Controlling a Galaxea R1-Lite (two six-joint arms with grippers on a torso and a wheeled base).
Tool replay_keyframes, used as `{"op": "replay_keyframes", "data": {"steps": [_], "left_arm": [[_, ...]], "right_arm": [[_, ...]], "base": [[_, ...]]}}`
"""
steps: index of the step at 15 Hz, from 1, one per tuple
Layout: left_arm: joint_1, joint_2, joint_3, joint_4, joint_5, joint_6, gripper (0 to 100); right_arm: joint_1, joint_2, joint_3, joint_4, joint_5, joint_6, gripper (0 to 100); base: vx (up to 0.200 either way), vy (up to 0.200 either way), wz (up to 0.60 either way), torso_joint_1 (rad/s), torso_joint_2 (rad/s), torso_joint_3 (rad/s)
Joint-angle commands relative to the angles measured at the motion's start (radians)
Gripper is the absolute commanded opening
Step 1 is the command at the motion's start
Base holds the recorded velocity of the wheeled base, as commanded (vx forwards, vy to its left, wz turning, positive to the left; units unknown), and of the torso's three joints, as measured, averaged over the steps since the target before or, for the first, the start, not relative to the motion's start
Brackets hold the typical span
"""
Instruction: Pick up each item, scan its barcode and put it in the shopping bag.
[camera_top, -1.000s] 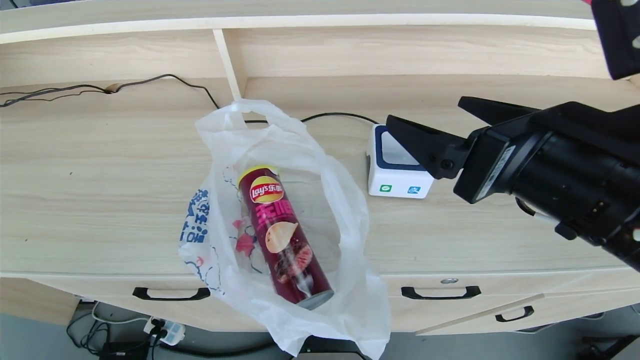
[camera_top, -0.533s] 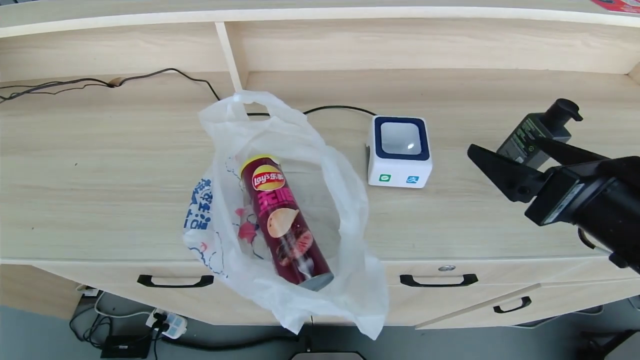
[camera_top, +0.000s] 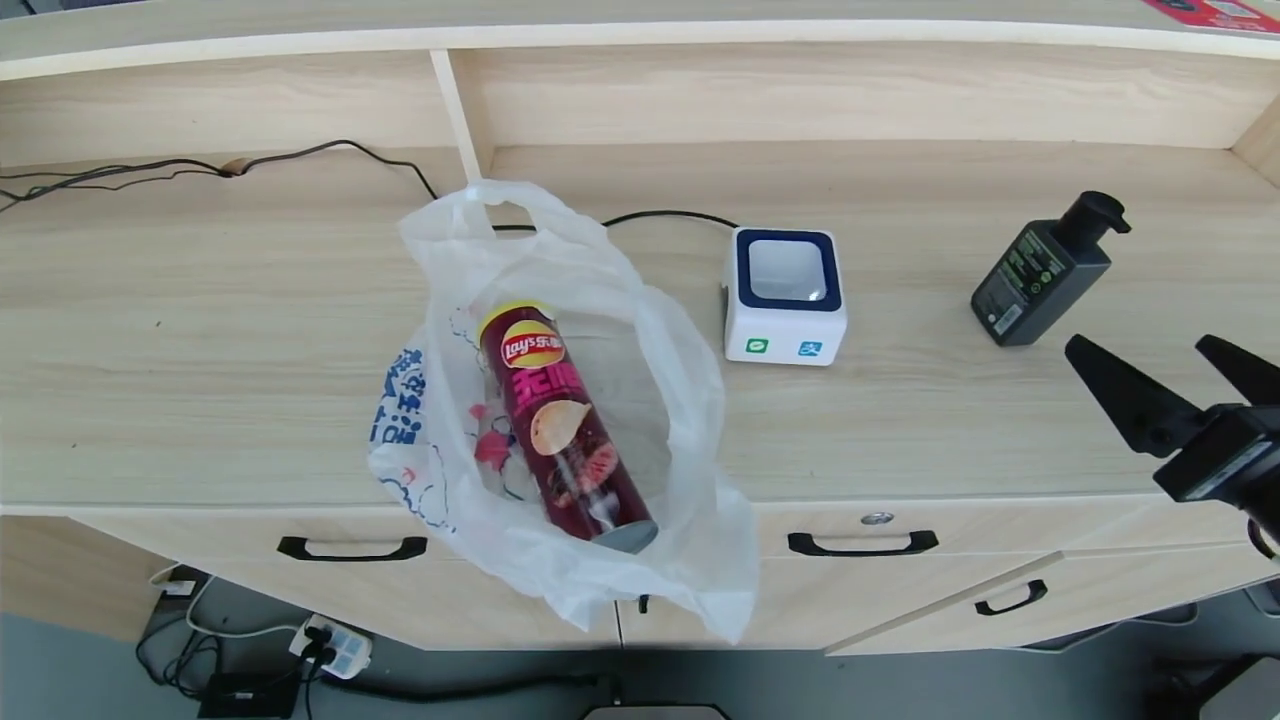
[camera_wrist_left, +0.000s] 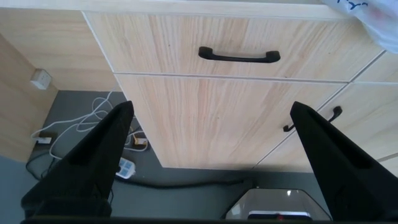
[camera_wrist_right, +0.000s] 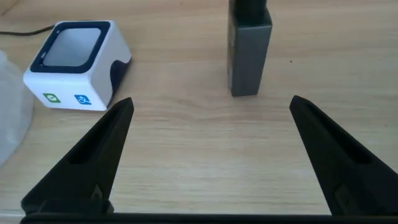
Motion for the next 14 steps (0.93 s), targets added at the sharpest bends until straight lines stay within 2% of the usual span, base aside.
{"op": "replay_keyframes", "data": {"steps": [1,3,5,6,8,10,11,14], "left_arm": [[0.001,0.0,0.0,0.0,0.0,0.0,100],[0.001,0.002,0.0,0.0,0.0,-0.002,100],[0.001,0.0,0.0,-0.002,0.0,0.0,100],[0.001,0.0,0.0,0.0,0.0,-0.002,100],[0.001,0.002,0.0,-0.002,0.0,-0.002,100],[0.001,0.0,0.0,-0.002,0.0,-0.002,100],[0.001,0.002,0.0,-0.002,0.0,-0.002,100],[0.001,0.002,0.0,-0.002,0.0,-0.003,100]], "right_arm": [[-0.048,0.06,0.048,-0.026,-0.001,-0.004,100],[-0.047,0.076,0.097,-0.074,0.009,0.008,100],[-0.094,0.134,0.078,-0.1,0.13,0.042,100],[-0.106,0.157,0.081,-0.115,0.148,0.028,100],[-0.108,0.237,0.052,-0.174,0.148,0.016,100],[-0.111,0.349,0.011,-0.295,0.148,0.01,100],[-0.137,0.459,-0.037,-0.398,0.148,-0.01,100],[-0.143,0.481,-0.101,-0.398,0.153,-0.009,100]], "base": [[0.0,-0.2,0.0,0.012,0.01,0.002],[0.0,0.0,0.0,0.0,0.0,0.0],[0.0,0.0,0.0,0.0,0.0,0.0],[0.0,0.0,0.0,0.0,0.0,0.0],[0.0,0.0,0.0,0.0,0.0,0.0],[0.0,0.0,0.0,0.0,0.0,0.0],[0.0,0.0,0.0,0.0,0.0,0.0],[0.0,0.0,0.0,0.0,0.0,0.0]]}}
